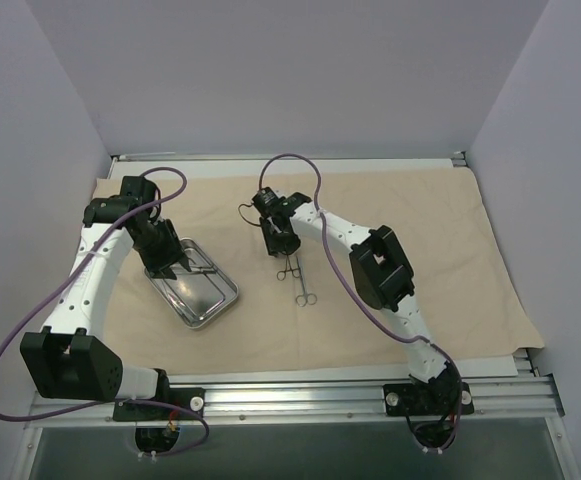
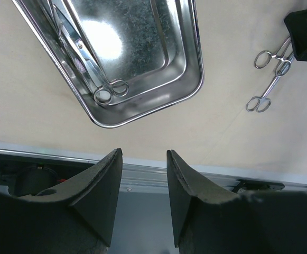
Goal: Open and lay out the surgical kit
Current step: Pick up the medical item from the surgical kit.
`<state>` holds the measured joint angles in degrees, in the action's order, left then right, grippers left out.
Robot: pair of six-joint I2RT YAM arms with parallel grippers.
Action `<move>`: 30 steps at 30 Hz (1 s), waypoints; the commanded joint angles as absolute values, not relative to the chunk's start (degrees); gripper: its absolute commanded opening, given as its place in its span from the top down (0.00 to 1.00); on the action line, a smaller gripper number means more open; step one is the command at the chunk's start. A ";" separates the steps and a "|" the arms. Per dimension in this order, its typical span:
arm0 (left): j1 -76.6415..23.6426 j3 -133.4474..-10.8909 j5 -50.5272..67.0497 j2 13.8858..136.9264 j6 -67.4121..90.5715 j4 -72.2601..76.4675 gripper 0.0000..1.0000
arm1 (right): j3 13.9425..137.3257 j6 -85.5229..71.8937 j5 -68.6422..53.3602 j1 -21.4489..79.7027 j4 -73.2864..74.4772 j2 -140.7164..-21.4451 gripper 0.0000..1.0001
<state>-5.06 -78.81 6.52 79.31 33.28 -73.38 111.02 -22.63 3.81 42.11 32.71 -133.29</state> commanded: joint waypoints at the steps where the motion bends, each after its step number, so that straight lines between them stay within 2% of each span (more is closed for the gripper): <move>1: -4.66 -79.10 7.03 78.05 32.26 -72.16 0.52 | 111.18 -22.41 7.56 42.37 34.54 -127.62 0.66; 20: -4.57 -79.10 7.03 78.49 32.08 -72.24 0.52 | 108.46 -23.29 5.01 40.43 32.70 -131.13 0.67; 30: -4.40 -78.93 7.03 78.57 31.99 -72.07 0.52 | 103.72 -24.43 1.85 40.34 31.12 -132.63 0.73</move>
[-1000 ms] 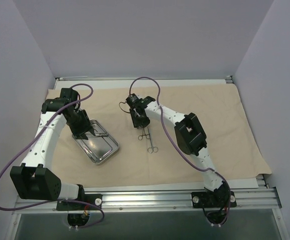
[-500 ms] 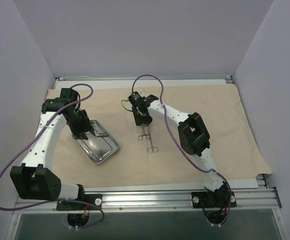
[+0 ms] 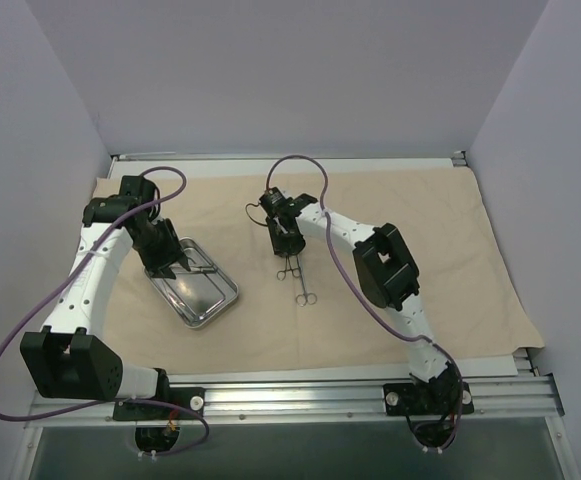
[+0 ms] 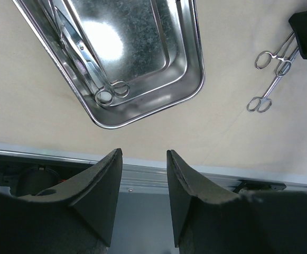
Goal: Open and lay out the surgical kit
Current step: Pick up the medical item from the surgical kit, then place the medical item in the surgical kit.
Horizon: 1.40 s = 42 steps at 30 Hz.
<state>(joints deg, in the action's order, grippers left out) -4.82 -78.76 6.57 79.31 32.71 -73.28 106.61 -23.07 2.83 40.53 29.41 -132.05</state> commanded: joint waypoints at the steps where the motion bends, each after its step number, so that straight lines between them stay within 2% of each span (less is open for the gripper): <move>1: -4.31 -78.84 7.03 78.57 31.99 -72.16 0.52 | 102.67 -24.52 1.67 40.43 31.11 -132.54 0.73; 5: -4.13 -78.49 7.38 78.66 31.99 -71.72 0.52 | 101.95 -24.26 0.70 40.43 31.02 -133.41 0.78; 7: -4.13 -78.57 7.38 78.75 31.99 -71.81 0.52 | 102.74 -24.00 0.62 40.43 31.73 -133.86 0.87; 14: -4.04 -78.84 7.38 79.36 31.99 -71.81 0.52 | 110.99 -23.47 -1.31 39.82 34.97 -131.93 1.00; 18: -4.04 -79.63 7.12 79.80 31.73 -71.89 0.52 | 114.61 -24.25 -5.26 38.76 38.05 -128.51 1.00; 20: -3.96 -79.80 7.12 80.07 31.73 -71.90 0.52 | 112.42 -24.78 -7.89 37.63 38.23 -124.66 1.00; 23: -3.87 -80.16 7.12 80.42 31.73 -71.81 0.52 | 102.86 -25.23 -10.71 34.82 35.87 -117.46 1.00; 29: -3.69 -79.46 7.99 81.38 31.99 -71.02 0.52 | 83.19 -22.94 -9.49 31.56 32.53 -104.79 1.00; 32: -3.69 -79.19 8.61 82.26 32.34 -70.58 0.52 | 77.80 -22.50 -8.79 31.03 29.80 -101.53 1.00; 36: -3.60 -78.40 9.93 83.05 33.13 -69.87 0.52 | 72.44 -21.89 -7.82 30.85 26.12 -101.25 1.00; 42: -3.60 -77.87 10.90 83.76 34.19 -69.70 0.52 | 71.19 -21.01 -6.24 30.67 22.33 -104.06 1.00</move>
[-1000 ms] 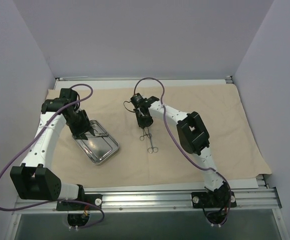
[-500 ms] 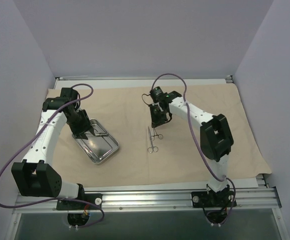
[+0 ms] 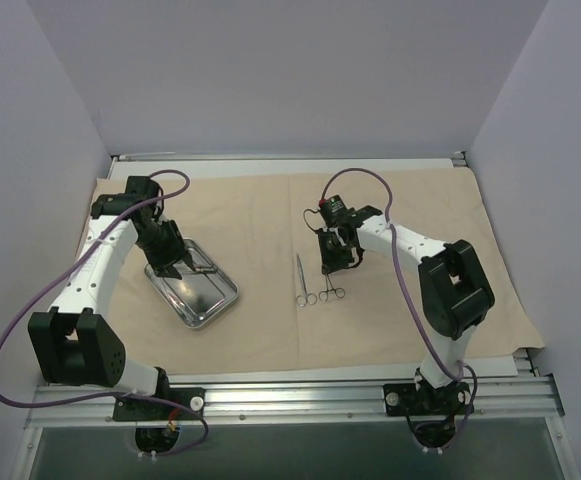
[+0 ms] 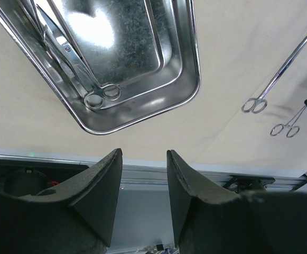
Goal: Open and lay out the surgical kit
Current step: Place the medical item in the surgical kit.
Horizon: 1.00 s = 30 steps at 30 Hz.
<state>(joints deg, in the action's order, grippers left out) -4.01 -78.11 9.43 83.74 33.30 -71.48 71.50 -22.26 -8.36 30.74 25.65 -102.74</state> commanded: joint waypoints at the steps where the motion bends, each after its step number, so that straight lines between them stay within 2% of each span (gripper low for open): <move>1: -3.69 -77.78 10.99 83.59 34.28 -69.70 0.52 | 70.50 -20.57 -6.15 30.59 21.72 -104.24 1.00; 15: -3.60 -77.87 10.81 83.23 34.72 -70.40 0.51 | 67.15 -18.72 -4.57 30.15 17.23 -108.63 1.00; 17: -3.60 -78.22 10.64 84.11 35.15 -71.27 0.46 | 67.15 -18.46 -4.31 30.15 17.57 -108.90 0.98; 19: -3.52 -78.75 9.85 84.98 36.29 -72.15 0.41 | 67.41 -18.20 -4.31 30.15 17.84 -108.81 0.91; 20: -3.43 -78.66 9.93 85.25 36.65 -71.98 0.37 | 67.50 -18.19 -4.31 30.23 18.10 -108.37 0.78; 23: -3.43 -77.52 10.63 86.66 38.57 -71.19 0.36 | 69.25 -18.54 -4.39 30.15 20.02 -107.76 0.54; 26: -3.69 -76.20 10.20 87.98 41.04 -69.70 0.38 | 74.43 -18.37 -3.69 30.15 24.50 -106.53 0.46; 30: -4.83 -73.40 5.55 89.38 44.29 -67.94 0.45 | 81.46 -17.84 -2.29 30.15 30.05 -104.77 0.41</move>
<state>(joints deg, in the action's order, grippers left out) -4.21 -74.81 8.91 88.68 40.47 -70.08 75.83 -18.92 -5.04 30.41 23.79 -107.72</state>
